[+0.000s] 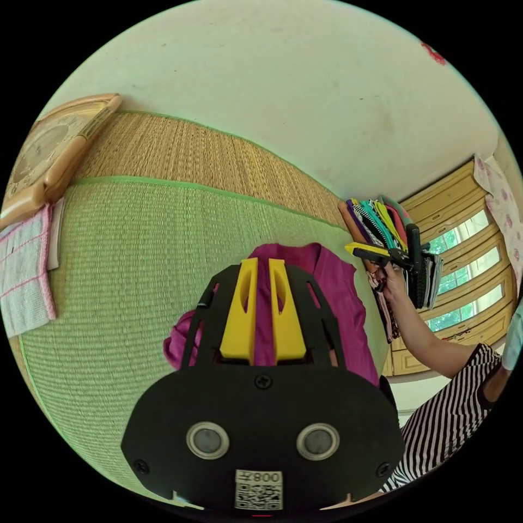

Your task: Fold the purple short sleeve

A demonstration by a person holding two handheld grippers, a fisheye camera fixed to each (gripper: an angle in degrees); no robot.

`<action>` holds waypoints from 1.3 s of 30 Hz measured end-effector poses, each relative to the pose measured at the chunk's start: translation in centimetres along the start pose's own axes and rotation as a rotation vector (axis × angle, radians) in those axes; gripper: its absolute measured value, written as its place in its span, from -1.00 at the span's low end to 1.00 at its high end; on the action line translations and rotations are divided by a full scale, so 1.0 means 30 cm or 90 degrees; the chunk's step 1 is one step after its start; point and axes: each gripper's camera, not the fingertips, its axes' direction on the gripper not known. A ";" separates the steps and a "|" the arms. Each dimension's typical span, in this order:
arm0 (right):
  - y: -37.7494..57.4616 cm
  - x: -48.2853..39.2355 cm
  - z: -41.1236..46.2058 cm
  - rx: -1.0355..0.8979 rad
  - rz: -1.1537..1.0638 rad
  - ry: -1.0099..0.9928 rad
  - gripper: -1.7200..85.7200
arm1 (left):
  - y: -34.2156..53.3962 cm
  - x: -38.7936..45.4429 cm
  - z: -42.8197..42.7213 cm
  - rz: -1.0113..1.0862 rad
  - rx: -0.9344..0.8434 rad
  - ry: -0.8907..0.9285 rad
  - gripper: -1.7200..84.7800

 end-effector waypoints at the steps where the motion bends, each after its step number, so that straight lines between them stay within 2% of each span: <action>1: 0.020 0.004 -0.010 0.004 -0.001 0.005 -0.91 | 0.043 -0.023 -0.041 0.001 0.015 0.003 -0.87; 7: 0.244 0.057 0.016 -0.007 0.019 0.051 -0.95 | 0.330 -0.208 -0.251 -0.097 0.076 -0.044 -0.82; 10: 0.298 0.109 0.082 -0.041 0.049 0.052 -0.96 | 0.414 -0.291 -0.243 -0.146 0.043 -0.029 -0.81; 15: 0.332 0.177 0.147 -0.061 0.090 0.042 -0.97 | 0.398 -0.368 -0.177 -0.176 0.037 0.001 -0.86; 20: 0.333 0.214 0.170 -0.058 0.102 0.030 -0.97 | 0.370 -0.361 -0.151 -0.153 0.034 0.006 -0.93; 25: 0.361 0.269 0.176 -0.049 0.127 0.028 -0.97 | 0.434 -0.303 -0.337 -0.125 0.156 -0.068 -0.94; 29: 0.380 0.313 0.165 -0.029 0.156 0.003 -0.95 | 0.455 -0.347 -0.324 -0.142 0.088 -0.102 -0.91; 33: 0.383 0.304 0.104 0.005 0.139 0.042 -0.88 | 0.485 -0.366 -0.349 -0.159 0.151 -0.067 -0.87; 35: 0.378 0.314 0.103 0.005 0.136 0.067 -0.83 | 0.466 -0.350 -0.335 -0.139 0.143 -0.073 -0.87; 39: 0.355 0.366 0.159 -0.016 0.141 0.074 -0.81 | 0.379 -0.328 -0.225 -0.102 0.056 -0.103 -0.89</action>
